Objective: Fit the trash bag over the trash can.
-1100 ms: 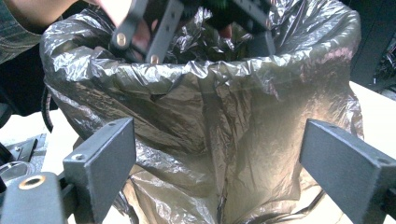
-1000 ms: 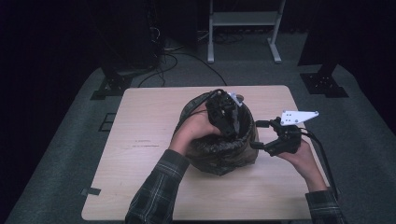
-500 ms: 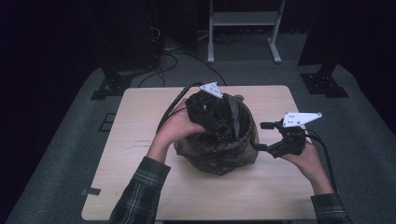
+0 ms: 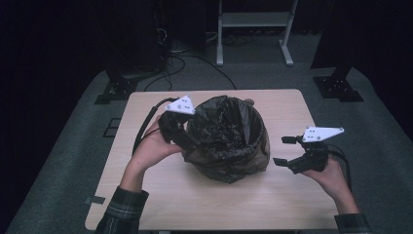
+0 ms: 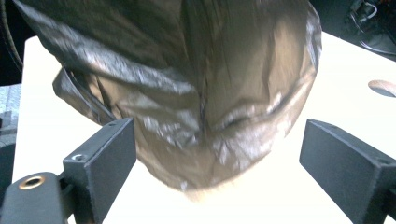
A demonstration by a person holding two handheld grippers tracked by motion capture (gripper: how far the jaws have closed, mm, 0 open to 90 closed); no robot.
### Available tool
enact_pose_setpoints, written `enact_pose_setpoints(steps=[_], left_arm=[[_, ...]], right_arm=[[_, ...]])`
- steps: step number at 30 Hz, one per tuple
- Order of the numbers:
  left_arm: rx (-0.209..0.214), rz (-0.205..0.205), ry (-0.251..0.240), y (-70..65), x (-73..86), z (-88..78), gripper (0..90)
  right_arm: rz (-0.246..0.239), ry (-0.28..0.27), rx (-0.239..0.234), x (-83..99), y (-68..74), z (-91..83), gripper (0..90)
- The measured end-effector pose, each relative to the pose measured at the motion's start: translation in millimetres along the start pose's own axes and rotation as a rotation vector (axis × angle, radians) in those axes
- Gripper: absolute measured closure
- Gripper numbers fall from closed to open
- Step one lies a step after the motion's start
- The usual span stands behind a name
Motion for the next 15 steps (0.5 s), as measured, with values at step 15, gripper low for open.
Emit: enact_pose_setpoints(steps=[15], left_arm=[[-0.076,-0.039,-0.037,-17.0,98.9,-48.3,0.0]], right_arm=[[0.033,0.046,0.050,42.1,-1.2,-21.7,9.7]])
Point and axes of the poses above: each handheld gripper's, and its own axes: z roughly forward along the jaws, x roughly out of its underside, y roughly to its left, the point moved 10 cm from there along z, roughly forward along the jaws, and after that the axes turned 13 degrees about -y, right-handed, at the moved point
